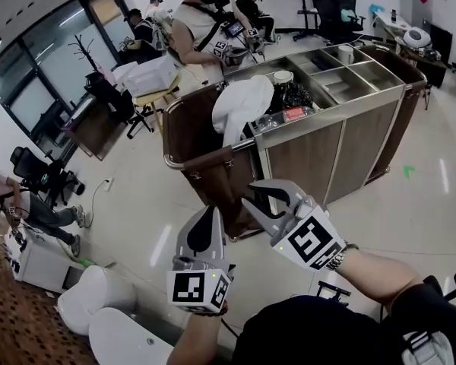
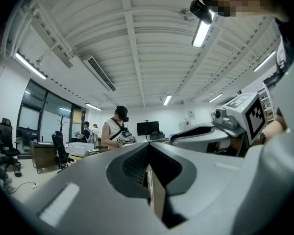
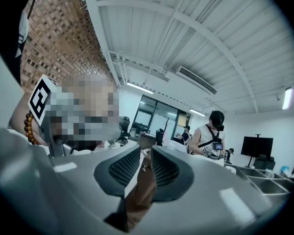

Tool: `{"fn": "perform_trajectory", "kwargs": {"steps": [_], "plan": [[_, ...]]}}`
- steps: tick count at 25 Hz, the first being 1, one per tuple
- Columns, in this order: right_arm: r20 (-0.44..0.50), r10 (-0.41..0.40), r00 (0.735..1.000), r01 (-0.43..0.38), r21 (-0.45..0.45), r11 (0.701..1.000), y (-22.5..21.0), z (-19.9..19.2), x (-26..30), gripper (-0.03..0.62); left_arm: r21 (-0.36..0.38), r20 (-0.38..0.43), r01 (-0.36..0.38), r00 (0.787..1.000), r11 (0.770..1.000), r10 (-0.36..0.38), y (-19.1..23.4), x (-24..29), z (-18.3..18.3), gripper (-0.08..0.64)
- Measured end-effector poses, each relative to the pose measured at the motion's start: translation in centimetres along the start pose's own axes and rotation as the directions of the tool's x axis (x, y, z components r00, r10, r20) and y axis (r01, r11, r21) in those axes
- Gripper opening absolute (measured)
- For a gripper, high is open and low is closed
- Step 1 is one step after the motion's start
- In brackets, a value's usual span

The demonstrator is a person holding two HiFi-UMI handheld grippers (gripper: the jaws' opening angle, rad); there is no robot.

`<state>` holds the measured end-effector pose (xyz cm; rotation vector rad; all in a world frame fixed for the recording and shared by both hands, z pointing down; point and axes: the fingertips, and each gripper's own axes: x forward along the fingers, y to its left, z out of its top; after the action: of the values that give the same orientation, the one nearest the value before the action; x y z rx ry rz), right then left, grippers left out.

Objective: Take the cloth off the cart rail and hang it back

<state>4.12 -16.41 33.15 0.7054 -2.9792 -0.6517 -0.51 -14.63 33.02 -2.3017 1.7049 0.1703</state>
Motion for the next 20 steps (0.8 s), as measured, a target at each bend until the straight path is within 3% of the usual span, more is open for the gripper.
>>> {"fn": "perform_trajectory", "kwargs": {"steps": [10,18,20], "plan": [[0.012,-0.046,0.999,0.045,0.093,0.995,4.4,-0.2,1.0,0.015,-0.012,-0.009,0.037,0.999,0.999,-0.038,2.4,-2.7,0.0,0.003],[-0.043,-0.116,0.992,0.123,0.262,0.957,7.2,0.1,0.8,0.000,-0.044,-0.017,0.092,0.996,0.995,-0.093,2.7,-4.6,-0.7,0.003],[-0.035,-0.118,0.992,0.122,0.213,0.969,7.5,0.0,0.9,0.000,-0.053,-0.018,0.103,0.994,0.993,-0.104,2.7,-5.0,-1.1,0.002]]}}
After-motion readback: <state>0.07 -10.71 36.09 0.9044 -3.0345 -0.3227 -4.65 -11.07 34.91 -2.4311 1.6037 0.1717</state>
